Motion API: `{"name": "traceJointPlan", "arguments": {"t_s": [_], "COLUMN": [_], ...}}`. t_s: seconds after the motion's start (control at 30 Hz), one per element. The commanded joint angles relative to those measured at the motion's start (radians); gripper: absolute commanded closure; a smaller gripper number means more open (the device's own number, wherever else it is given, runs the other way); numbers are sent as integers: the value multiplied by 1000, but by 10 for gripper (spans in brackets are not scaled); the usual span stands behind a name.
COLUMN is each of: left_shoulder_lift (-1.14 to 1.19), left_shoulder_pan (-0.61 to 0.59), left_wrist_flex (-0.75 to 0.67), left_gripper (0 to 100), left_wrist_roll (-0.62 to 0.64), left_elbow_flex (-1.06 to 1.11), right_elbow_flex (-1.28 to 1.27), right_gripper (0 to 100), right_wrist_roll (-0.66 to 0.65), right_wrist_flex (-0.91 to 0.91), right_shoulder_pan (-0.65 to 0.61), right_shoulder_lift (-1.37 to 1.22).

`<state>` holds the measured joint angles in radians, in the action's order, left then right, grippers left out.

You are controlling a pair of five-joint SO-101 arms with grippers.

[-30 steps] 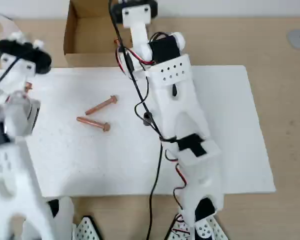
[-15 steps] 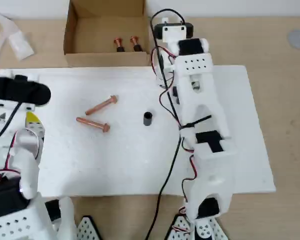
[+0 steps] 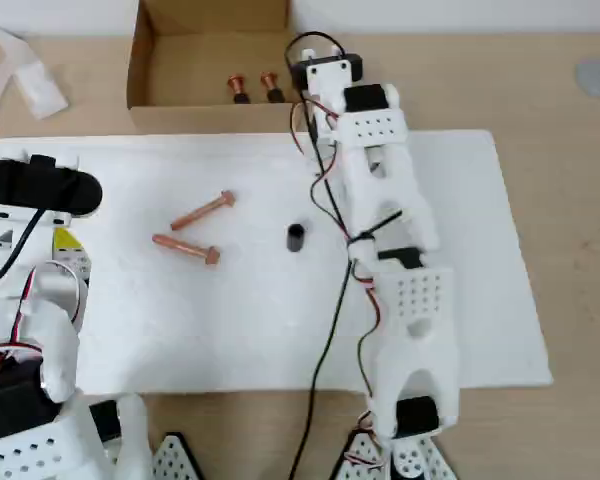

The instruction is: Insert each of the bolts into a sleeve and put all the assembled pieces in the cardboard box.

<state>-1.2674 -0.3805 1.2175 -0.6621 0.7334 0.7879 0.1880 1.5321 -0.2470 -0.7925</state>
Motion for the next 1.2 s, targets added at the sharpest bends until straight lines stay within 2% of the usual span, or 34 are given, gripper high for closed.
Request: {"name": "traceJointPlan", "arguments": {"t_s": [0.0, 0.4, 0.8, 1.17], "left_shoulder_lift": [-10, -10, -12, -12], "left_shoulder_pan": [8, 9, 6, 6], "left_wrist_flex": [-23, -21, -20, 14], "left_gripper": [991, 991, 991, 991], "left_wrist_roll": [5, 5, 5, 3], "left_elbow_flex": [-6, -6, -11, -14], "right_elbow_flex": [154, 449, 280, 265], "right_gripper": [832, 832, 832, 832], "right_wrist_roll": [-8, -12, -14, -15], "right_wrist_flex": [60, 215, 227, 209], "right_shoulder_pan": [24, 61, 61, 61], "right_shoulder_lift": [-44, -143, -145, -160]}}
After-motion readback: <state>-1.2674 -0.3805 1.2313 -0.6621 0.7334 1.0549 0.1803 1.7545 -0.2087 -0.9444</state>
